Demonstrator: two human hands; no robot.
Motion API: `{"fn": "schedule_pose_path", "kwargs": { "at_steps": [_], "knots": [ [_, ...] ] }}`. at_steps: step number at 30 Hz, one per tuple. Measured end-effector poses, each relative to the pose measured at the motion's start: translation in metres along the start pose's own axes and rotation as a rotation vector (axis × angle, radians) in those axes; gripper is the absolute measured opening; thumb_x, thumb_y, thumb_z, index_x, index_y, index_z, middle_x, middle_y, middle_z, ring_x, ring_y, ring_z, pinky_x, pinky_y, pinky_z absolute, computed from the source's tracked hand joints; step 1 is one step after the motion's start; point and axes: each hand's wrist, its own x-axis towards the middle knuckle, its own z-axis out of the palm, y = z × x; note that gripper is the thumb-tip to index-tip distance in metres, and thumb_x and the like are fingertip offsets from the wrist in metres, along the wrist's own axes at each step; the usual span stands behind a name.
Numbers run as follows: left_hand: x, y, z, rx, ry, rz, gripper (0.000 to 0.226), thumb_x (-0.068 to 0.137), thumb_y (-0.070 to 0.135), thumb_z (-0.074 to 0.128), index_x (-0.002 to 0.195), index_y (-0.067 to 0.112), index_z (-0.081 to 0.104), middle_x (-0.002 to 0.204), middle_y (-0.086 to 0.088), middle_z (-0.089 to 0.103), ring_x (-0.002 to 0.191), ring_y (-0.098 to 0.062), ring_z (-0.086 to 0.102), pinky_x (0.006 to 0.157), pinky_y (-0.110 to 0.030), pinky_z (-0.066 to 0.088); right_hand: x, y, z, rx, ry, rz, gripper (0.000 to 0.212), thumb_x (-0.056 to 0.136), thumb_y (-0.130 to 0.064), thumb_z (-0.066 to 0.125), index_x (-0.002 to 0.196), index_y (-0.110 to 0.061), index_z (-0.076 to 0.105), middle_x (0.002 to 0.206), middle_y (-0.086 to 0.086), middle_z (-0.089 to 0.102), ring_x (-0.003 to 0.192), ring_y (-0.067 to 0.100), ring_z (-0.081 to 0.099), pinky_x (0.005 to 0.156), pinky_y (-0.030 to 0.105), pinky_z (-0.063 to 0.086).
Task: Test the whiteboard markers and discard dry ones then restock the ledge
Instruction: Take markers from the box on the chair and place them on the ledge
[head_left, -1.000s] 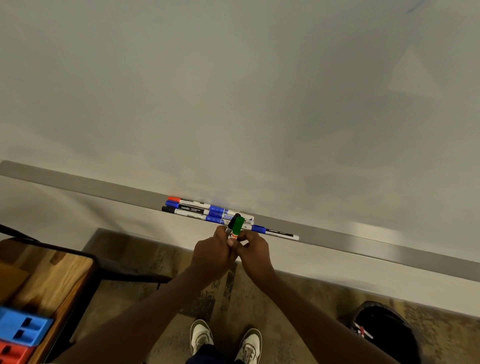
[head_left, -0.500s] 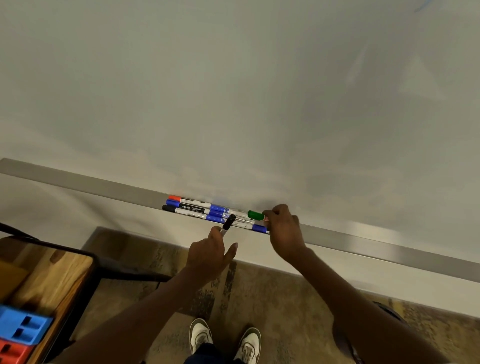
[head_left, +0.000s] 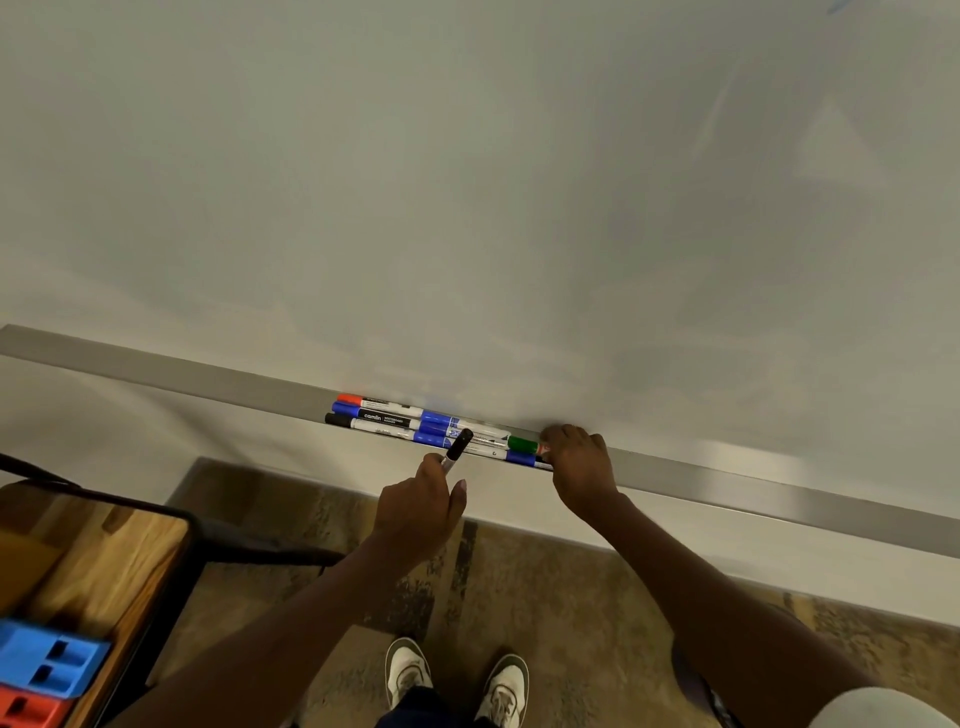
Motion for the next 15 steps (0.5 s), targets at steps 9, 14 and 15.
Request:
{"fn": "schedule_pose_path", "kwargs": {
  "at_steps": [9, 14, 15],
  "knots": [
    [0.001, 0.0, 0.003, 0.012, -0.025, 0.012, 0.044, 0.099, 0.047, 0.033, 0.123, 0.011, 0.044, 0.074, 0.01, 0.048, 0.056, -0.004, 0.047, 0.048, -0.011, 0.024, 0.002, 0.005, 0.01, -0.056, 0.001, -0.005, 0.021, 0.089, -0.016, 0.056, 0.108, -0.024, 0.061, 0.104, -0.001, 0.065, 0.1, 0.02, 0.054, 0.086, 0.032, 0.036],
    [0.003, 0.002, 0.005, 0.0, -0.02, 0.018, 0.042, 0.1, 0.045, 0.033, 0.122, 0.011, 0.044, 0.074, 0.01, 0.05, 0.057, -0.005, 0.049, 0.048, -0.013, 0.026, 0.0, 0.007, 0.014, -0.088, 0.021, 0.003, 0.02, 0.09, -0.019, 0.057, 0.108, -0.023, 0.063, 0.103, 0.0, 0.066, 0.099, 0.021, 0.055, 0.087, 0.033, 0.037],
    [0.003, 0.002, 0.005, -0.005, -0.019, 0.019, 0.042, 0.1, 0.045, 0.033, 0.122, 0.011, 0.044, 0.074, 0.01, 0.05, 0.057, -0.005, 0.049, 0.048, -0.012, 0.026, 0.0, 0.007, 0.014, -0.088, 0.02, 0.0, 0.019, 0.09, -0.02, 0.057, 0.108, -0.023, 0.063, 0.102, 0.0, 0.066, 0.098, 0.021, 0.055, 0.086, 0.033, 0.037]
  ]
}}
